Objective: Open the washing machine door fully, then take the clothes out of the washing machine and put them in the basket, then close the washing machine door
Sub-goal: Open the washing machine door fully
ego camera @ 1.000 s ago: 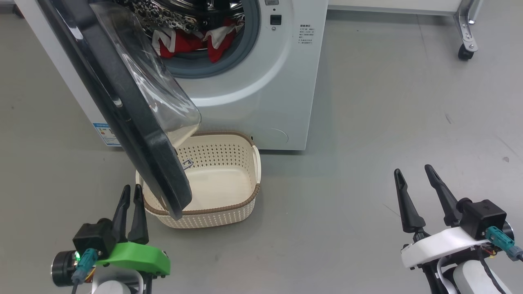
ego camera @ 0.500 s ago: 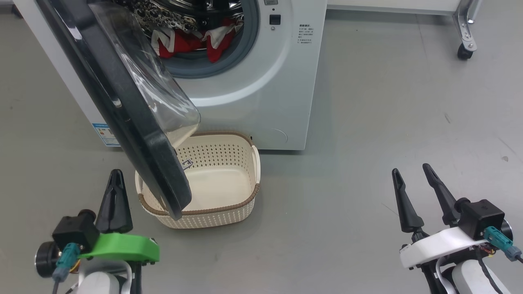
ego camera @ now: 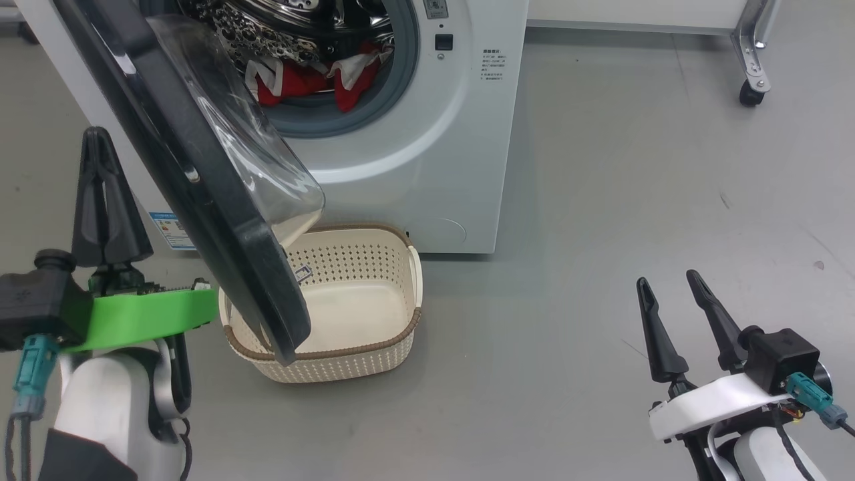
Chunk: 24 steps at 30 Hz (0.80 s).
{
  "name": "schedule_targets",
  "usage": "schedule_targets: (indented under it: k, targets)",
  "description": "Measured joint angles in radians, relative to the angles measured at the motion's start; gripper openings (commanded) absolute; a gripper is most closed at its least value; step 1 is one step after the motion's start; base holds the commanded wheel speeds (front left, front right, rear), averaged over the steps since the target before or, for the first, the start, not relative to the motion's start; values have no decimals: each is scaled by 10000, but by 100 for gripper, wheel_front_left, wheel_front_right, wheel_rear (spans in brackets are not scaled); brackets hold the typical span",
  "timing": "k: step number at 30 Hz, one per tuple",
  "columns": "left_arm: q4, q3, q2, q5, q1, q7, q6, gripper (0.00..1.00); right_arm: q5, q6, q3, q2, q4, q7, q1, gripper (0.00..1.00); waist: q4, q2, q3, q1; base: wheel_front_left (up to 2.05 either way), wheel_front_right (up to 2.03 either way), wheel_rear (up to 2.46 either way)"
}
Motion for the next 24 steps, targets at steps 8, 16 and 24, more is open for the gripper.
schedule_targets:
  k: [8, 16, 24]
  targets:
    - [-825, -433, 38, 345, -731, -6, -23, 0, -98, 102, -119, 92, 84, 0, 145, 100, -95, 0, -103, 0, 0, 0, 0]
    - [-930, -1170, 42, 525, -821, 217, -290, 0, -176, 190, -148, 265, 127, 0, 161, 100, -293, 0, -112, 0, 0, 0, 0]
    - [-351, -1987, -33, 499, -582, 915, -533, 0, -265, 280, -255, 324, 159, 0, 176, 100, -443, 0, -96, 0, 0, 0, 0]
